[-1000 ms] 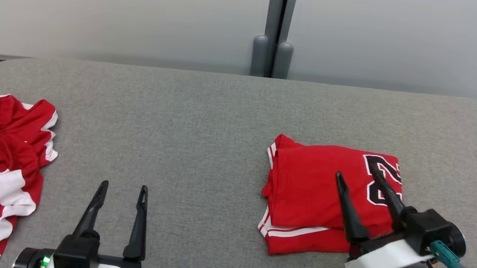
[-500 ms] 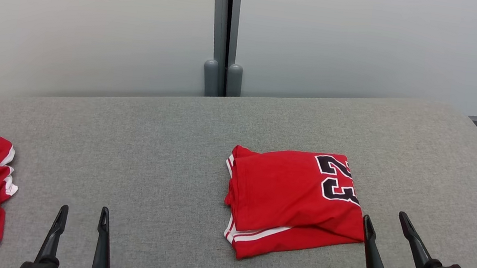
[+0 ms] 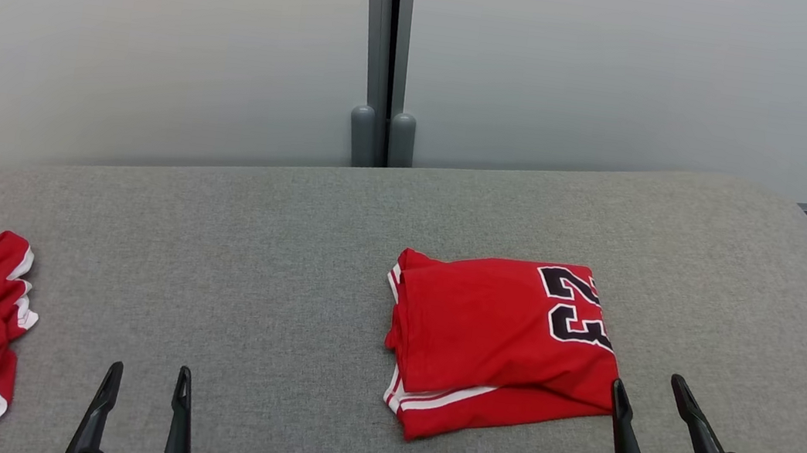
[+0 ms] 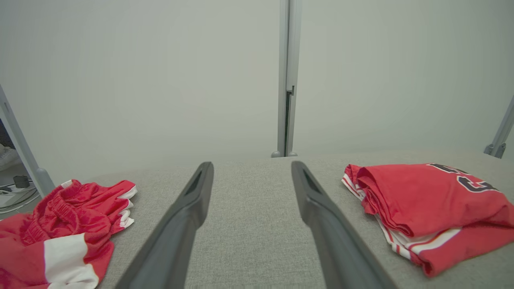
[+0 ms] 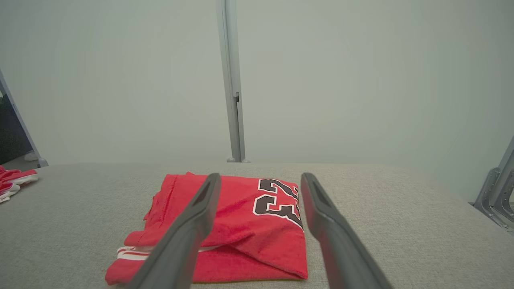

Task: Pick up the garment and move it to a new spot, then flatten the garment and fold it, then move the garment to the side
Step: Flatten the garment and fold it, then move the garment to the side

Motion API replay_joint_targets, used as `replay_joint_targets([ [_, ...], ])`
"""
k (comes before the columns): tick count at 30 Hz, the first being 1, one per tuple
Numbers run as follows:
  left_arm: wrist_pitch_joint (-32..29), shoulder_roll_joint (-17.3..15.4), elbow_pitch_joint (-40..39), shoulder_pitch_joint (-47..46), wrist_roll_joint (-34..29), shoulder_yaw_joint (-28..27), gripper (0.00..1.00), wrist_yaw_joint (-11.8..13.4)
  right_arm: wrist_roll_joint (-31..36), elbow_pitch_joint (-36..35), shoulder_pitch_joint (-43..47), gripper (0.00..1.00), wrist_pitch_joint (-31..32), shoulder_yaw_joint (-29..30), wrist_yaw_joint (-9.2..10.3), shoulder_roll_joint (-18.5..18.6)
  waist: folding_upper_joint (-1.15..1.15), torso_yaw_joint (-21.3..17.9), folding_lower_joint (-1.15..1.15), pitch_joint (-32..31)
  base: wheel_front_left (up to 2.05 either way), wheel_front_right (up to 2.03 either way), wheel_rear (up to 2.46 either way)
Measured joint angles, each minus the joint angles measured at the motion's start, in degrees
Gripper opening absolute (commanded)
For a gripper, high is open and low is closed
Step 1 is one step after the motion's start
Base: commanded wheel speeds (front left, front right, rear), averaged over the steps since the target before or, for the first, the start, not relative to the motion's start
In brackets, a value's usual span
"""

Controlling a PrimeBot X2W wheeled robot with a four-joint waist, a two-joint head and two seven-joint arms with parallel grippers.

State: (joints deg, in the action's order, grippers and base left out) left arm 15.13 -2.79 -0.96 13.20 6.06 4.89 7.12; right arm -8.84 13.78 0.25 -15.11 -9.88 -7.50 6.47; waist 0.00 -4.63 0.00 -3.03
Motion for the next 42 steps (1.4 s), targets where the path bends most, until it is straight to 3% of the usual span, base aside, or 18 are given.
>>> replay_joint_targets([
  [22, 0.0, 0.0, 1.3, -0.3, 0.1, 1.2, 1.0, 0.0, -0.7, 0.2, -0.8, 1.0, 0.0, 1.6, 0.0, 1.3, 0.0, 1.9, 0.0, 1.3, 0.0, 0.0, 0.0],
  [27, 0.0, 0.0, 1.4, -1.1, 0.0, 2.2, 1.0, -0.1, -9.2, 4.8, -4.4, 1.0, 0.0, 0.7, 0.0, 3.1, 0.0, 2.8, 0.0, 3.2, 0.0, 0.0, 0.0],
  [33, 0.0, 0.0, 0.3, -5.0, -0.5, 4.4, 1.0, -1.1, -25.0, 15.2, -14.5, 1.0, 1.0, -4.3, 0.01, 10.4, 0.0, 4.0, 0.0, 7.6, 0.0, 0.0, 0.0],
  [38, 0.0, 0.0, 1.2, -8.1, -0.7, 6.3, 1.0, -1.1, -42.9, 19.0, -22.0, 1.0, 9.1, -8.9, 0.01, 16.3, 0.0, 5.2, 0.0, 12.5, 0.0, 0.0, 0.0],
  [42, 0.0, 0.0, 1.5, -10.5, -0.8, 7.9, 1.0, -0.9, -52.6, 19.6, -24.8, 1.0, 15.0, -11.8, 0.01, 20.3, 0.0, 6.5, 0.0, 16.2, 0.0, 0.0, 0.0],
])
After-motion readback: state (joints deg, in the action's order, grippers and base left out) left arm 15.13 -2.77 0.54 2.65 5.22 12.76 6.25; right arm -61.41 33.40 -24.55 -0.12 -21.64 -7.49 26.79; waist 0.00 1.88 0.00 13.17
